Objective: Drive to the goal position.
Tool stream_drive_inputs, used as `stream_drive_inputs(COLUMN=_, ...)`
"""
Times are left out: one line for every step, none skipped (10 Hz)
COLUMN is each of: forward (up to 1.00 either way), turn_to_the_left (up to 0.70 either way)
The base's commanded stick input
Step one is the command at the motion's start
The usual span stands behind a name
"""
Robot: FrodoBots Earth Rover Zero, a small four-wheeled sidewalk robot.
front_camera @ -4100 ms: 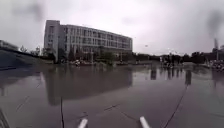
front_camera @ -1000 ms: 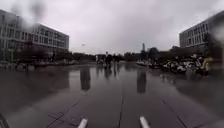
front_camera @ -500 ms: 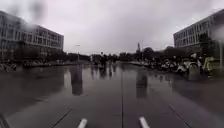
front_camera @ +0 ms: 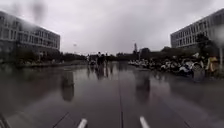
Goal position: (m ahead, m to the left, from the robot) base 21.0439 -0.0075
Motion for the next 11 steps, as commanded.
stream_drive_inputs(forward=0.91, turn_to_the_left=-0.02)
stream_drive_inputs(forward=0.91, turn_to_the_left=0.00)
stream_drive_inputs(forward=0.91, turn_to_the_left=0.00)
stream_drive_inputs(forward=0.91, turn_to_the_left=0.00)
stream_drive_inputs(forward=0.91, turn_to_the_left=0.00)
stream_drive_inputs(forward=0.91, turn_to_the_left=0.00)
stream_drive_inputs(forward=0.91, turn_to_the_left=0.00)
stream_drive_inputs(forward=0.91, turn_to_the_left=0.00)
stream_drive_inputs(forward=0.91, turn_to_the_left=-0.02)
stream_drive_inputs(forward=0.91, turn_to_the_left=-0.02)
stream_drive_inputs(forward=0.91, turn_to_the_left=-0.02)
